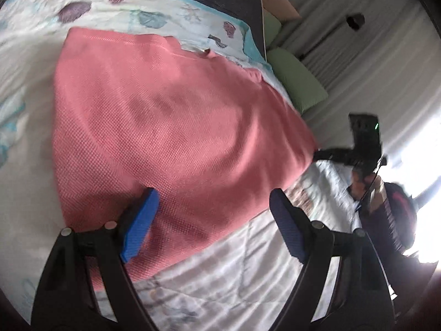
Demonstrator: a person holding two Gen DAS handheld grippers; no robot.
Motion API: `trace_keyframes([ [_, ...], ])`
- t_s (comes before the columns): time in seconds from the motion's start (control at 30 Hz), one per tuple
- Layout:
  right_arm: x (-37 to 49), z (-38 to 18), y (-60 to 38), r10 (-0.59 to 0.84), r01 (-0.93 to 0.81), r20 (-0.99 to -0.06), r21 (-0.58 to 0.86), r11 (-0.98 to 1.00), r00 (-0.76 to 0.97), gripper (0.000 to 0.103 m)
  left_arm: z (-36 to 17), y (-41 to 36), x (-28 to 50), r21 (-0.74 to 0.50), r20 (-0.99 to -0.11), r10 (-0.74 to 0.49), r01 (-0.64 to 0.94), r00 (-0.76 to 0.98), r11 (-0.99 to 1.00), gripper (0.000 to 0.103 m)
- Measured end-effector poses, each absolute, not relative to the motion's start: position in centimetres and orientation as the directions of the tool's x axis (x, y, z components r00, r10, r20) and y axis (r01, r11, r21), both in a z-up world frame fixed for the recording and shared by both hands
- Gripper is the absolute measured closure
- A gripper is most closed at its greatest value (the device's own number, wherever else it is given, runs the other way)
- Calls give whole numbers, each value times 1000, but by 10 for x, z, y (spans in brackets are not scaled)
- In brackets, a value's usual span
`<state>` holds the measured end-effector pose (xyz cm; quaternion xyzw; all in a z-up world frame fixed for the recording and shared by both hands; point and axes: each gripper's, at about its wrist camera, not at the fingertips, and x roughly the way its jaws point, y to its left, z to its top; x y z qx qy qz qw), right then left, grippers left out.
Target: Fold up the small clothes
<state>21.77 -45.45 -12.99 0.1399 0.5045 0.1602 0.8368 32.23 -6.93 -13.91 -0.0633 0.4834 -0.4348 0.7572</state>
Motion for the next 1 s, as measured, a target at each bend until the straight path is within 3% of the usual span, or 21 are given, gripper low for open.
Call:
trace_keyframes([
  [0.27, 217, -141, -456, 325, -89, -867, 315, 945, 379, 99, -138, -68, 324, -485, -692, -700, 603, 176, 633, 20],
  [0.3, 218, -136, -456, 317, -97, -874, 303, 948, 368, 96, -137, -66, 324, -498, -691, -701, 587, 176, 639, 20],
  [0.43, 222, -106, -449, 134, -60, -891, 120, 991, 433, 68, -117, -63, 329, -534, -638, -733, 549, 237, 643, 20],
  [0.53, 238, -81, -448, 210, -21, -789, 243, 970, 578, 67, -97, -70, 346, -501, -586, -730, 552, 351, 667, 20],
  [0.67, 277, -75, -432, 253, 6, -678, 355, 935, 690, 66, -105, -79, 383, -550, -573, -730, 485, 372, 680, 20],
  [0.73, 305, -87, -421, 269, 9, -702, 366, 931, 660, 66, -115, -77, 402, -538, -599, -686, 427, 413, 727, 20],
  [0.8, 331, -106, -414, 179, 71, -777, 277, 958, 604, 66, -130, -70, 420, -533, -641, -634, 343, 432, 773, 21],
  [0.87, 351, -132, -420, 83, 158, -852, 190, 969, 517, 72, -141, -58, 429, -609, -630, -664, 275, 402, 744, 29],
  [0.93, 350, -135, -424, 83, 154, -850, 189, 970, 521, 80, -133, -43, 425, -653, -596, -685, 243, 419, 717, 29],
  [1.0, 341, -122, -427, 83, 161, -841, 198, 967, 534, 79, -117, -28, 412, -644, -583, -674, 247, 455, 724, 25],
])
